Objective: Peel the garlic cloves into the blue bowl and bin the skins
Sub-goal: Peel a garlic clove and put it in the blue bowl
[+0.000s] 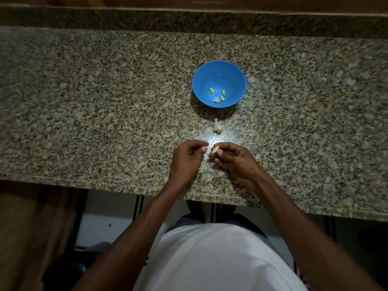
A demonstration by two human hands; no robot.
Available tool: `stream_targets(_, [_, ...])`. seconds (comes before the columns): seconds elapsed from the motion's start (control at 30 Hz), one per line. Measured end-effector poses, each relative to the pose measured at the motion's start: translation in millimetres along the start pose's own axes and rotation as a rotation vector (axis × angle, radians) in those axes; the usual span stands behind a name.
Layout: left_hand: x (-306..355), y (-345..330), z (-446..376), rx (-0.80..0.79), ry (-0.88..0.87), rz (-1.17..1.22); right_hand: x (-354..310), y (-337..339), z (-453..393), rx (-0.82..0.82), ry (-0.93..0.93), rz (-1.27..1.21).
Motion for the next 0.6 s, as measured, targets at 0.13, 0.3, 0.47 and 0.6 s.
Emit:
stream_targets(0.13, [2.5, -1.1, 3.1, -0.098, 0.061, 0.127, -1.5, -2.4, -0.6, 0.018, 0.043, 0.069])
stream_targets(0.3, [-0.3, 0.3, 3.4, -0.082, 0.115, 0.175, -6.2, -6.5, 3.3, -0.016, 0.163, 0.280])
stream_targets(0.47, [0.7, 1.3, 2.6, -0.137, 0.148, 0.210, -9.6, -8.7, 5.4, -0.017, 0.231, 0.378])
stream_targets(0.6, [-2.7, 1.2, 4.2, -0.224, 0.217, 0.259, -11.4, -7.4, 3.8, -0.032, 0.232, 0.417])
Point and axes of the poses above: each hand's wrist, its own z-axis away from the middle knuckle, its own y-axis out of the back of the hand, x = y × z, the point moved 2 cm from there along -z, towards the middle knuckle, and after that the axes turned 8 degrees about y, right-handed, at the moved point
